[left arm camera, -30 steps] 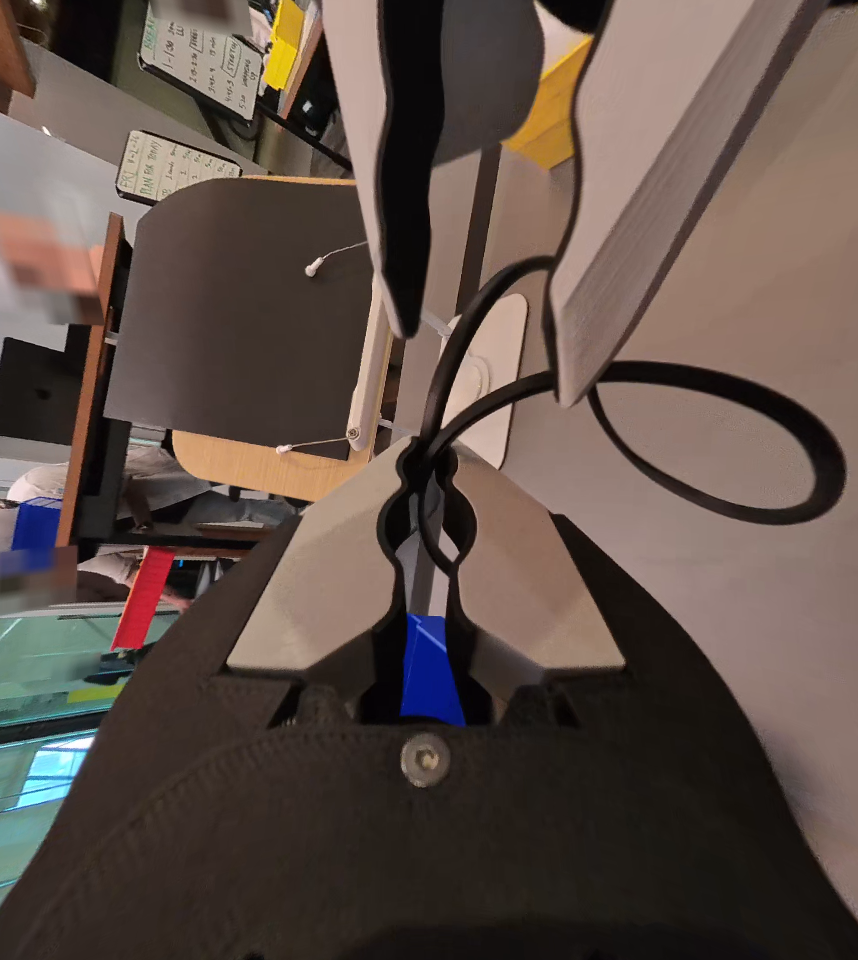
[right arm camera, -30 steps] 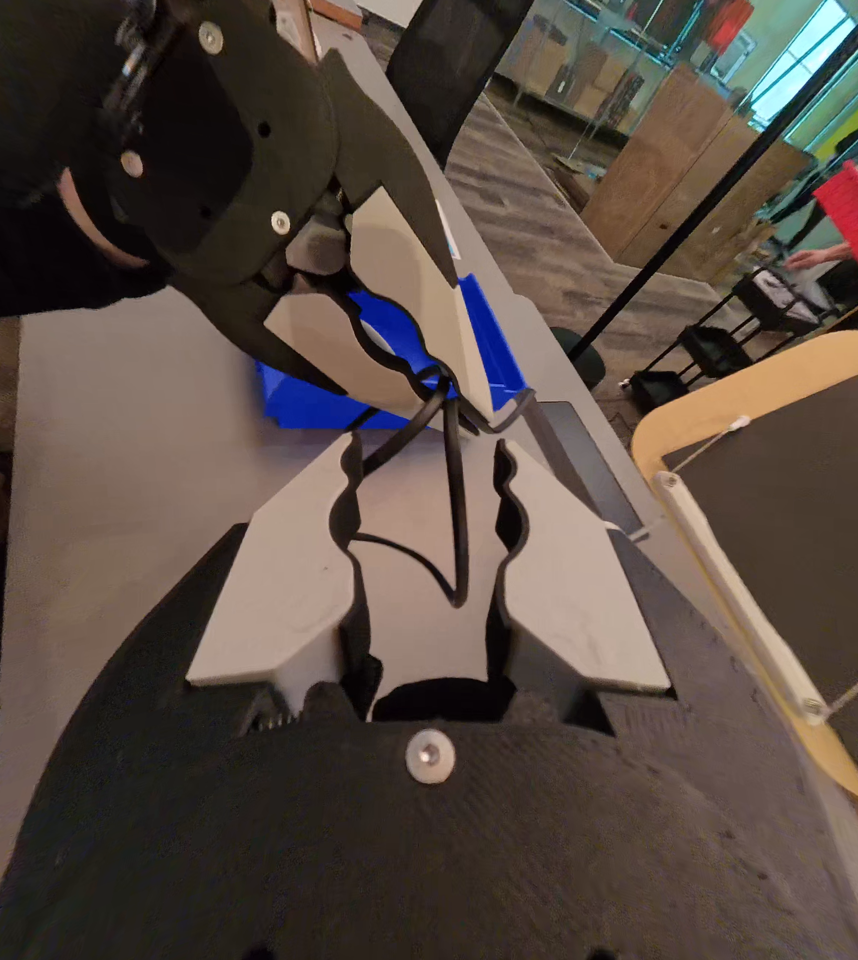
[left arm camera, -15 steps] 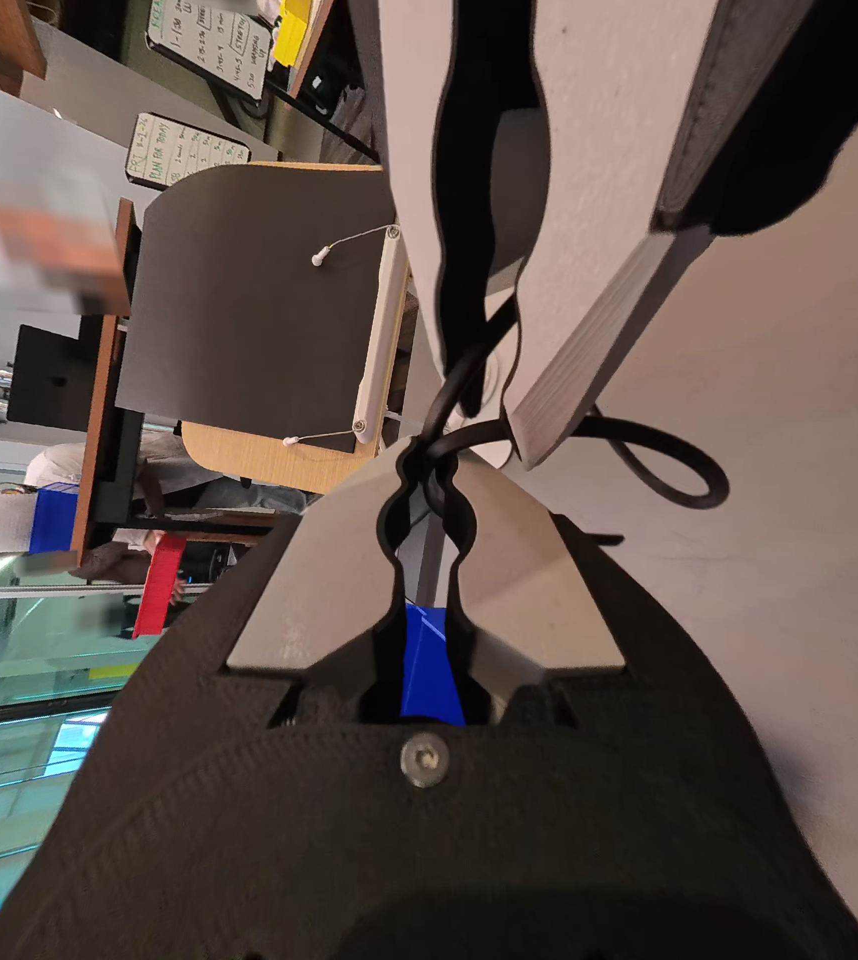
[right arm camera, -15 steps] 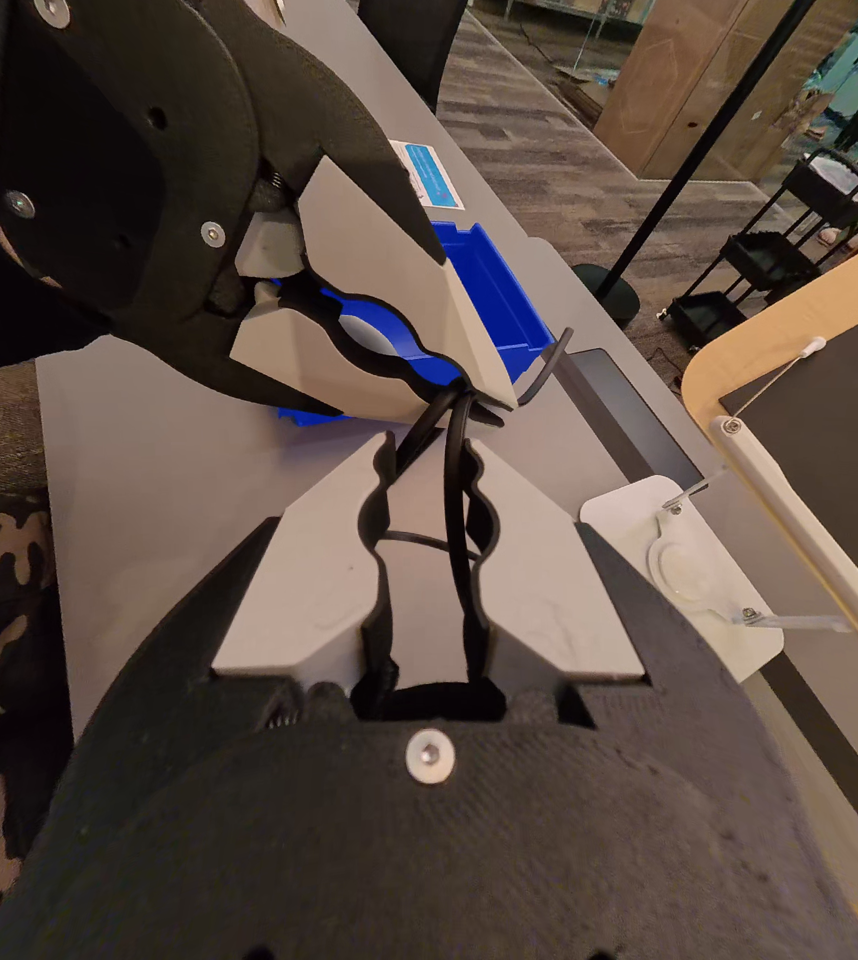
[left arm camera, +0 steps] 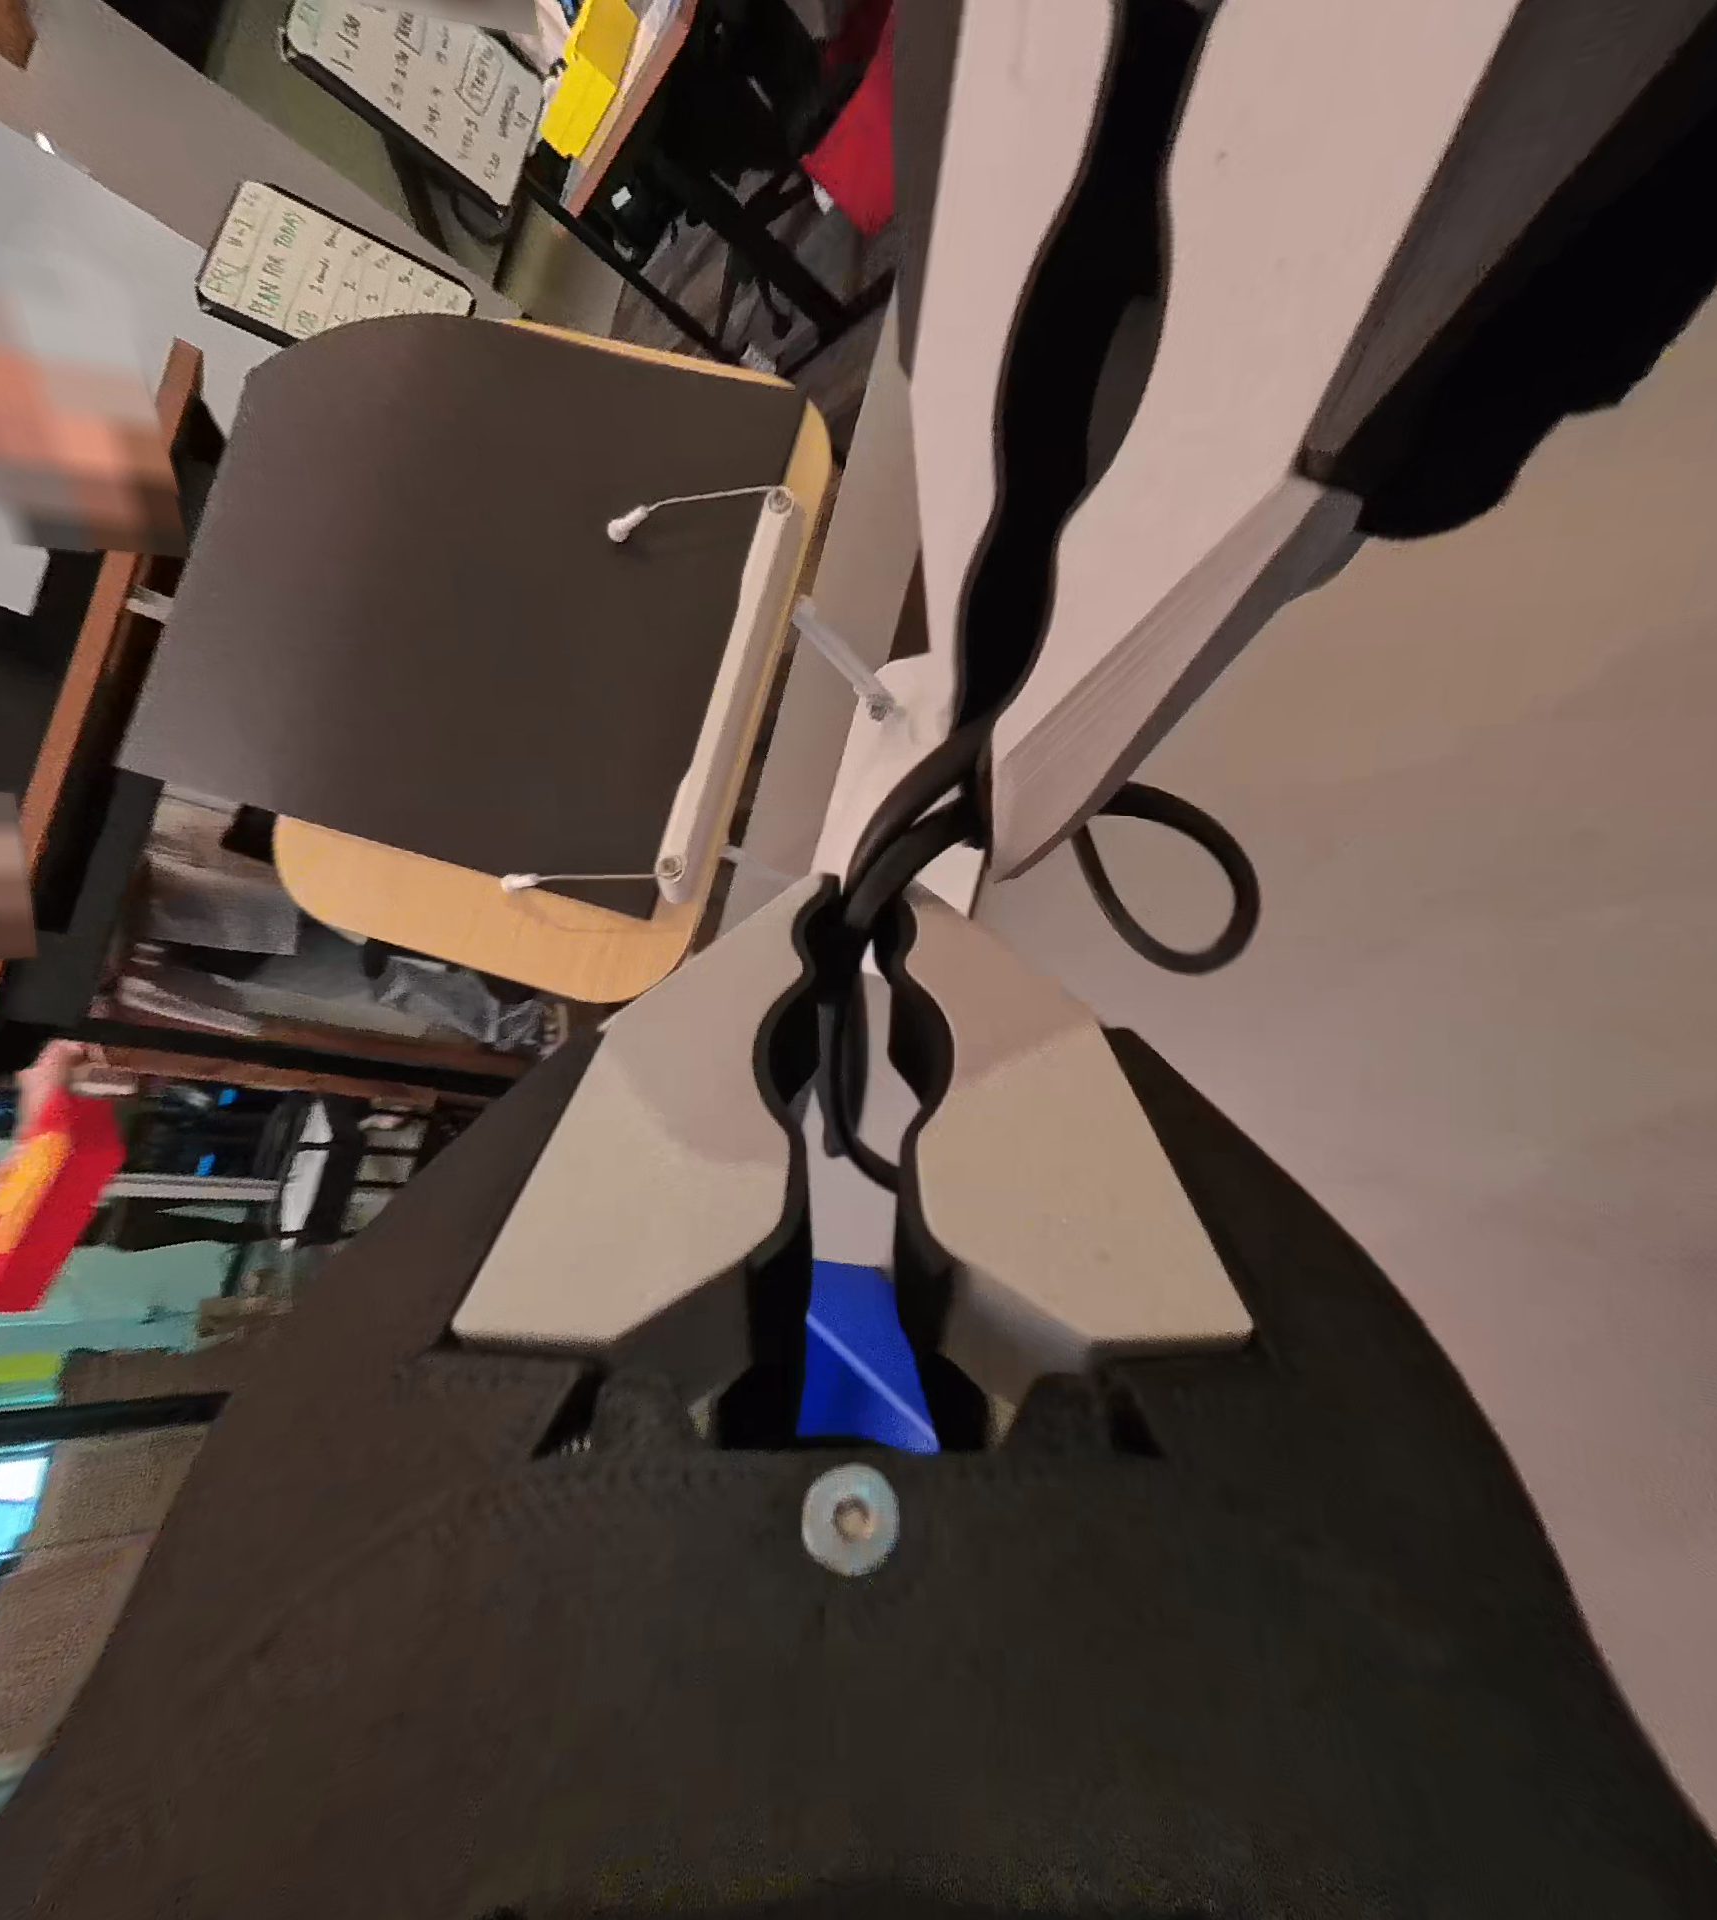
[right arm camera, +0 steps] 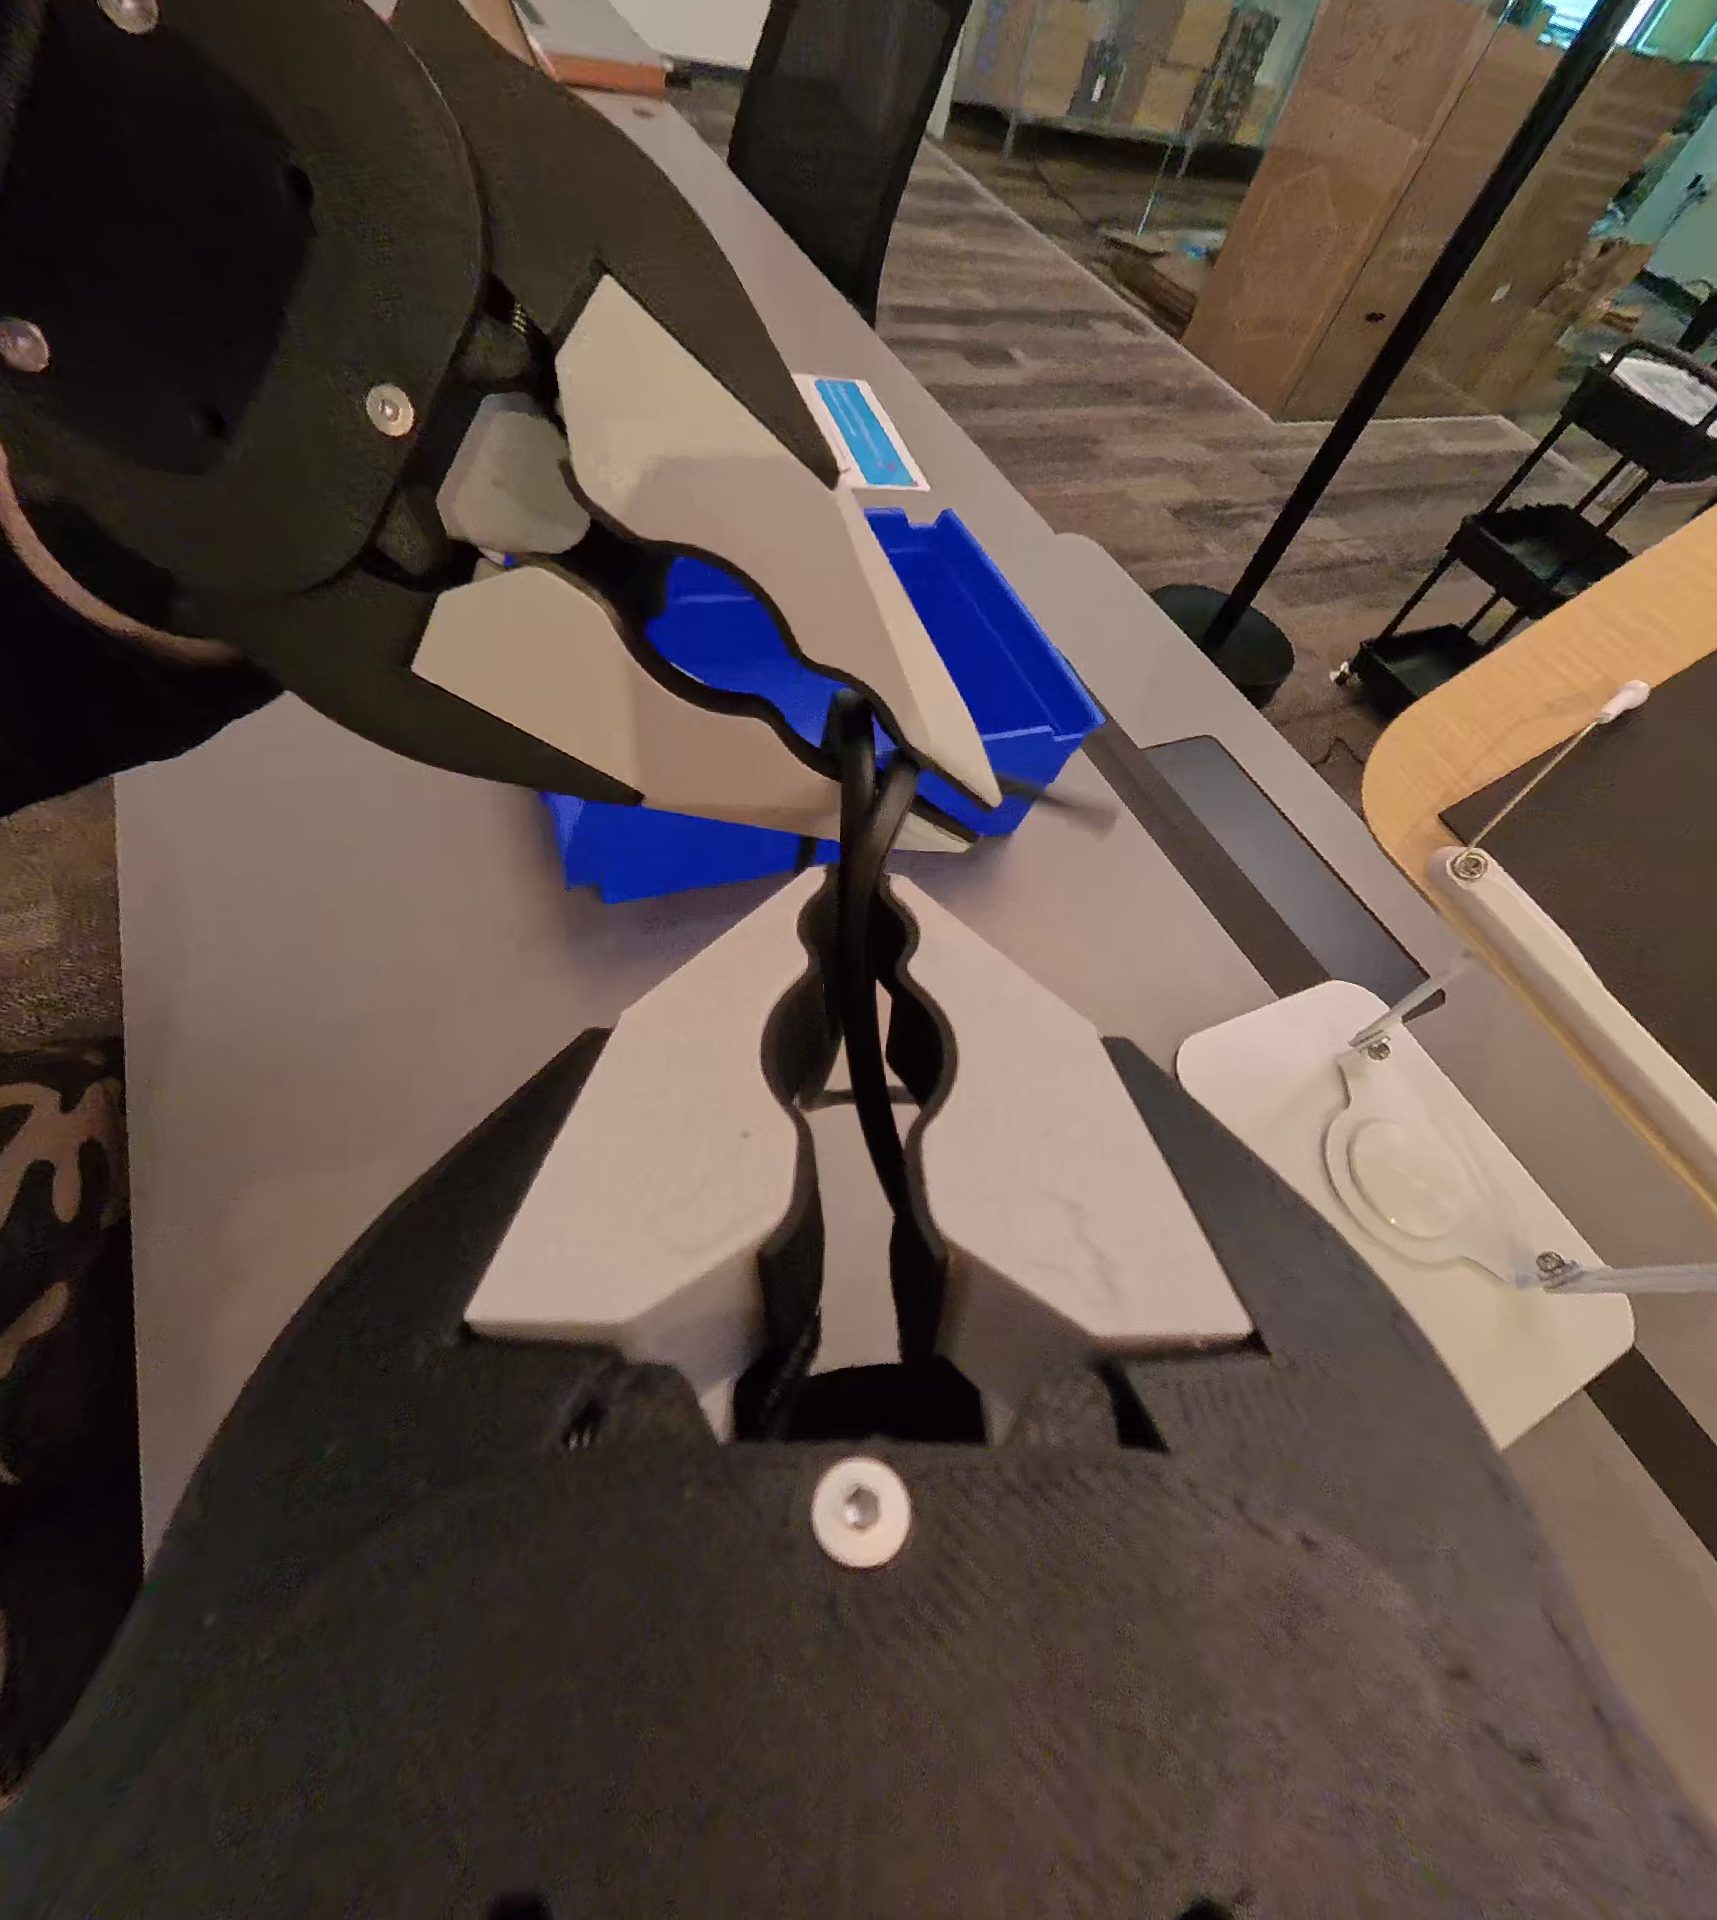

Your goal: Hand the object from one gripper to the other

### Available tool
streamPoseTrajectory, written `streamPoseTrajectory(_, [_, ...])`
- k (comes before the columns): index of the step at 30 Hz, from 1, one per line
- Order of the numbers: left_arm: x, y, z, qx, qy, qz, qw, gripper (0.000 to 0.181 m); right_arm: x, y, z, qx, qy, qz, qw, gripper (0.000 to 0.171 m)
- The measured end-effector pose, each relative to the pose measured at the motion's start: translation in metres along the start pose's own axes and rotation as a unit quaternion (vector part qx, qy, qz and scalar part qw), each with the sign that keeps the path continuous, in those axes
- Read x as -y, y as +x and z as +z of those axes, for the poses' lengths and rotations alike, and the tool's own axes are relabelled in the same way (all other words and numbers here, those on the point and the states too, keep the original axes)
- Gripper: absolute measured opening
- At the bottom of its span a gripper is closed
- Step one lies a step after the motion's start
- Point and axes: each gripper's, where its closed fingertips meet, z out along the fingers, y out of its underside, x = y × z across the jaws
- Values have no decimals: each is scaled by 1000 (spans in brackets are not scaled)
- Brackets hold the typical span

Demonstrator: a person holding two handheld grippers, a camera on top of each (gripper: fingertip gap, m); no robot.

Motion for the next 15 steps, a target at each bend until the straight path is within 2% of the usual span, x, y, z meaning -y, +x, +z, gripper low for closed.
streamPoseTrajectory(5, [-2,-11,-8,-33,27,-89,995,25,4,17,-9,-36,22,-9,999,1])
streamPoseTrajectory(8, [6,-17,-16,-72,78,-175,979,29,11,33,-17,-78,51,-16,996,1])
streamPoseTrajectory(11, [21,-11,-26,-170,140,-280,934,33,18,43,-22,-115,84,-34,989,1])
streamPoseTrajectory(15, [41,-16,-44,-281,235,-410,835,34,27,54,-28,-170,128,-63,975,0])
